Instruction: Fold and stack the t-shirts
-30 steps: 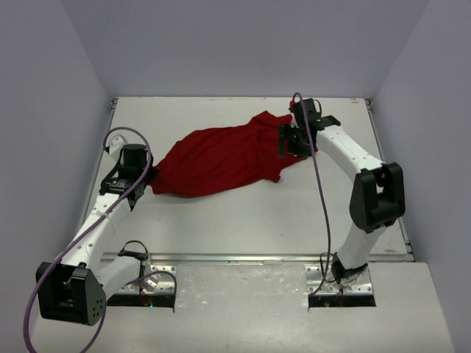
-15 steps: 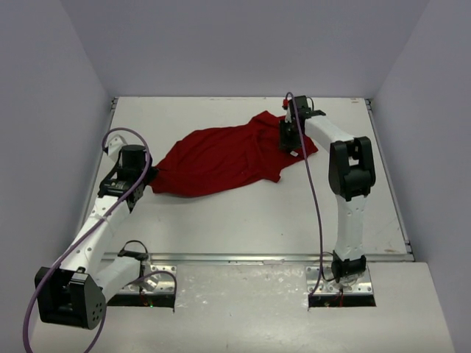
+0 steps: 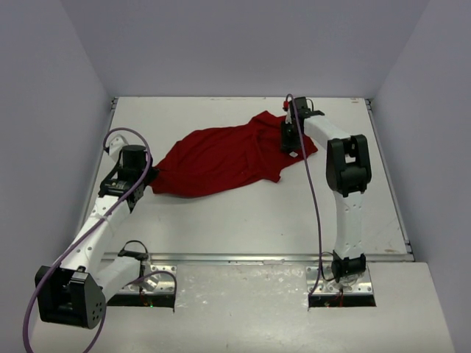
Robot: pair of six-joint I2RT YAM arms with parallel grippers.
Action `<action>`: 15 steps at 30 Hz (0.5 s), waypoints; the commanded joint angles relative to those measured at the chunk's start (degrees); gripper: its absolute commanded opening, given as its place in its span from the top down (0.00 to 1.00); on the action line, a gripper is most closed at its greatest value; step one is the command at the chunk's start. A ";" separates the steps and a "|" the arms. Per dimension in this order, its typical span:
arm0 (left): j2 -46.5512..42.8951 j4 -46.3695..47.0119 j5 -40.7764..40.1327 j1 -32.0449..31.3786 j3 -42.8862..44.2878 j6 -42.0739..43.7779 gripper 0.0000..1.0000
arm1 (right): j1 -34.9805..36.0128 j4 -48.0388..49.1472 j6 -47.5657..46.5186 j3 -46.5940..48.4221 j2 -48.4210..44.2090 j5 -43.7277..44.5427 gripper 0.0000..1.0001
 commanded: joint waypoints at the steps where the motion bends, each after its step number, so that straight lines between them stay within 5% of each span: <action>1: -0.30 2.95 0.32 -0.50 -0.34 0.66 1.00 | -0.77 1.27 -0.69 2.01 -0.26 0.00 0.69; 10: -0.30 2.86 0.41 -0.50 0.02 1.01 1.00 | -0.77 2.06 -0.87 1.32 -1.49 -1.41 0.99; 15: 0.05 2.69 0.59 -0.50 0.28 1.01 1.00 | -0.77 1.54 0.01 -2.10 -7.81 -0.09 0.99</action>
